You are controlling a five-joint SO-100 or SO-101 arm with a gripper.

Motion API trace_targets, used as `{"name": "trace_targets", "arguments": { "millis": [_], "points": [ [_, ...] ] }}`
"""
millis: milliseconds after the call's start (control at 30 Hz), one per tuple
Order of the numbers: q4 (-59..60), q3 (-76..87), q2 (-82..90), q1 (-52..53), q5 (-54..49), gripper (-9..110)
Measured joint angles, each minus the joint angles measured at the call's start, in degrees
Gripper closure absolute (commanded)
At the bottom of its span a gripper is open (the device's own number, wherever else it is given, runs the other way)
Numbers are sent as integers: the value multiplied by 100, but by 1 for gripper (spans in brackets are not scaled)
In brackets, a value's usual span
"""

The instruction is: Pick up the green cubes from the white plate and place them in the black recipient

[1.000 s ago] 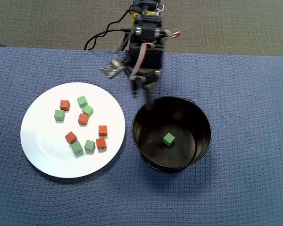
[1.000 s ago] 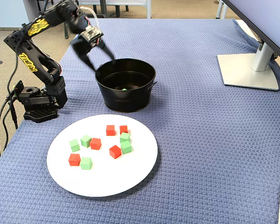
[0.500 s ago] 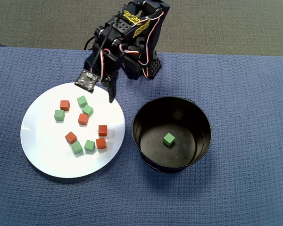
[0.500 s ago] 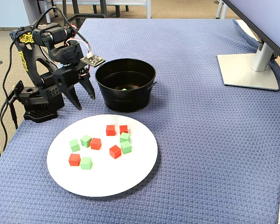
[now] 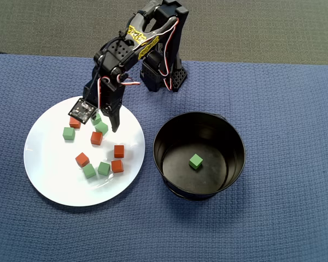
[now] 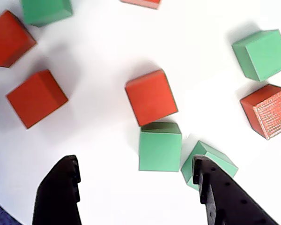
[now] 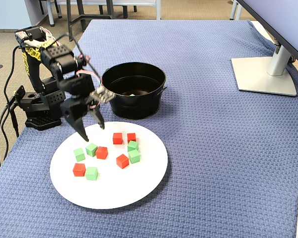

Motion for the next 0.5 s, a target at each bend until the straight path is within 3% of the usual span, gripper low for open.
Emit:
{"name": "trace_targets", "arguments": {
  "millis": [500],
  "points": [
    [-809,220,-554,246,-281,77]
  ]
}}
